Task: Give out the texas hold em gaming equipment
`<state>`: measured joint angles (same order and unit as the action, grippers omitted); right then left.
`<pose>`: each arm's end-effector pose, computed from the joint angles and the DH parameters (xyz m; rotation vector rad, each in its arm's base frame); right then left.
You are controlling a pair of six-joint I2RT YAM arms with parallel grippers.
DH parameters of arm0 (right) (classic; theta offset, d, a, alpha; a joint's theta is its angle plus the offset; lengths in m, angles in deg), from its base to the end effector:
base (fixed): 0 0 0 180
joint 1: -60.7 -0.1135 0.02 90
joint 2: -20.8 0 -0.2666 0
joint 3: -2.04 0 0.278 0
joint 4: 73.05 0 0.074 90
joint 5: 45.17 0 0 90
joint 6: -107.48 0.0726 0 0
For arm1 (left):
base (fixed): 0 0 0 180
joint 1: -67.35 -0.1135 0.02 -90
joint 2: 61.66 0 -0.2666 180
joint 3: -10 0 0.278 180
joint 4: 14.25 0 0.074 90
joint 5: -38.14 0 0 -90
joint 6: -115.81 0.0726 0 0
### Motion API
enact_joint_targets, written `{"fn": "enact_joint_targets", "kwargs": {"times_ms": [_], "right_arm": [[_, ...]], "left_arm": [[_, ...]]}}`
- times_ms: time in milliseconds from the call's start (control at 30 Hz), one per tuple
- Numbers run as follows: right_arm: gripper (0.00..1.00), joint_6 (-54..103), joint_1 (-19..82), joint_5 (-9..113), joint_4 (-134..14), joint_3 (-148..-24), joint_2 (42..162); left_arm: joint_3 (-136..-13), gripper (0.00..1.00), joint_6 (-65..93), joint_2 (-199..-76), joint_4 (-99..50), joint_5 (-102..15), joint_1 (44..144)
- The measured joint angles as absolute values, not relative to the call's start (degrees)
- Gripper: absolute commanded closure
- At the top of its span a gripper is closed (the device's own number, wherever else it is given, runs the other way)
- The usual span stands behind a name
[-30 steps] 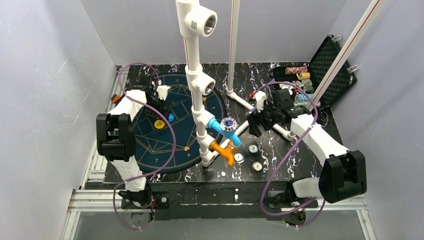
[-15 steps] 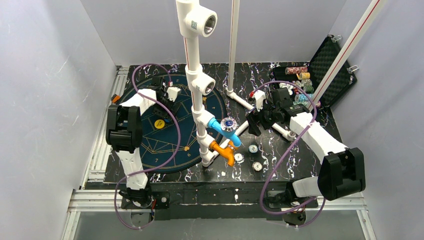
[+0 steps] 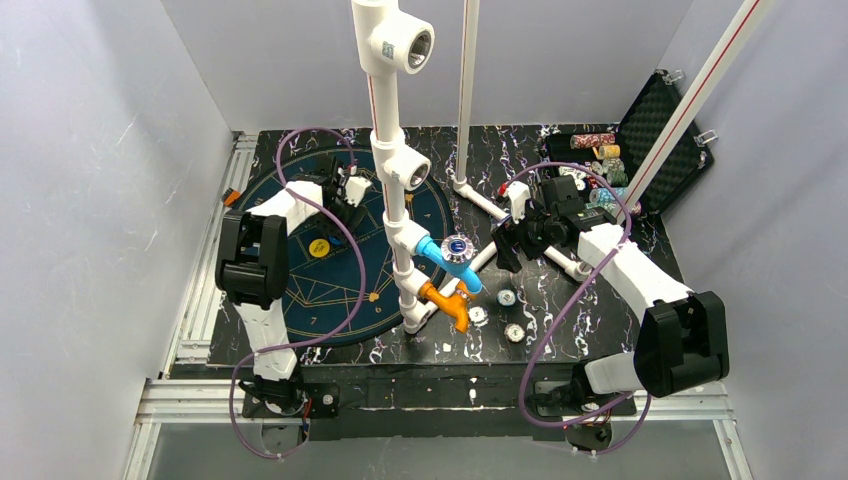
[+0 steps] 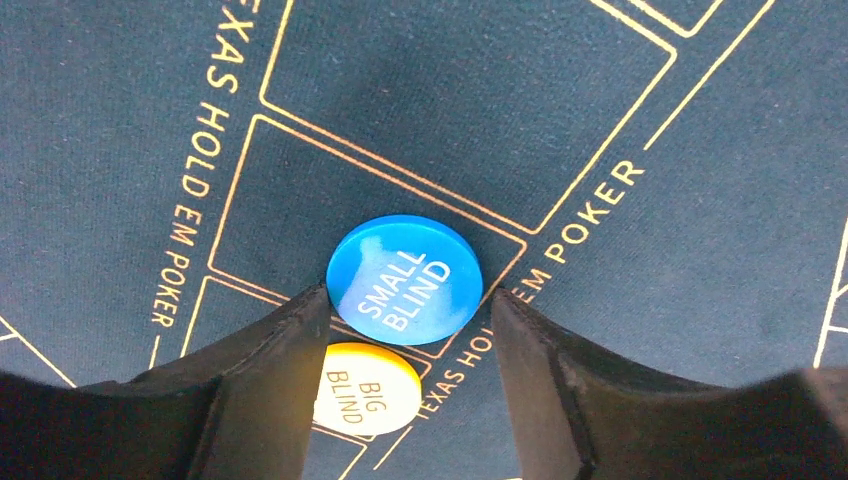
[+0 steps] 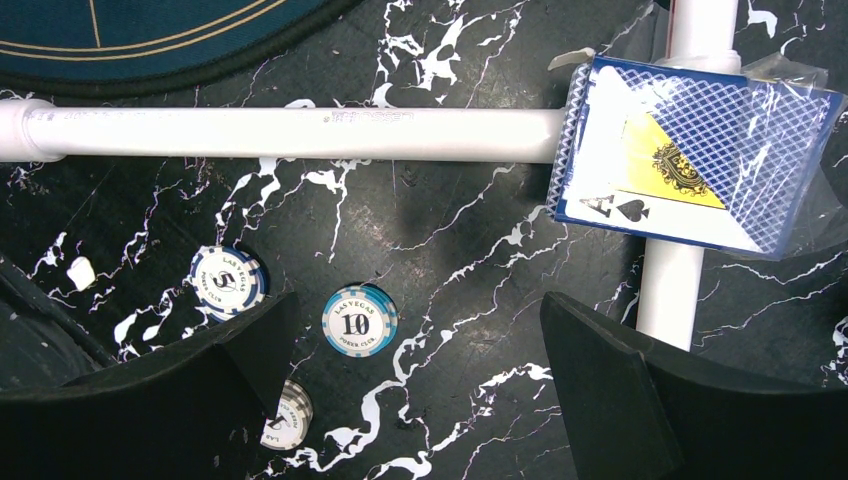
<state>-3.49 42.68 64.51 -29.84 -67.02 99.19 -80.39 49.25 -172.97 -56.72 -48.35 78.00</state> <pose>0.3036 0.1245 0.2166 -0.9542 2.2633 0.4038 0.4337 -0.0861 0.1317 0.8022 2.5503 -0.0110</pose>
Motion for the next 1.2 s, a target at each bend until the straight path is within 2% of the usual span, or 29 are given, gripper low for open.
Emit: {"fn": "enact_joint_targets", "kwargs": {"times_ms": [200, 333, 600, 967, 1200], "right_arm": [[0.0, -3.51, 42.68, 64.51, -29.65, -67.02, 99.19], [0.0, -3.55, 42.68, 64.49, -29.34, -67.02, 99.19], [0.0, -3.71, 42.68, 64.54, -29.08, -67.02, 99.19], [0.0, -4.49, 42.68, 65.0, -28.66, -67.02, 99.28], [0.0, -7.14, 42.68, 65.37, -27.29, -67.0, 99.28]], "left_arm": [[-80.32, 0.62, 49.25, -172.99, -57.11, -47.87, 78.55], [-80.46, 0.65, 48.44, -172.99, -57.24, -46.58, 77.81], [-80.52, 0.7, 46.76, -170.72, -60.78, -40.98, 74.09], [-77.18, 0.71, 49.79, -150.19, -72.15, -33.68, 60.5], [-71.34, 0.71, 53.34, -148.16, -76.43, -32.44, 52.8]]}}
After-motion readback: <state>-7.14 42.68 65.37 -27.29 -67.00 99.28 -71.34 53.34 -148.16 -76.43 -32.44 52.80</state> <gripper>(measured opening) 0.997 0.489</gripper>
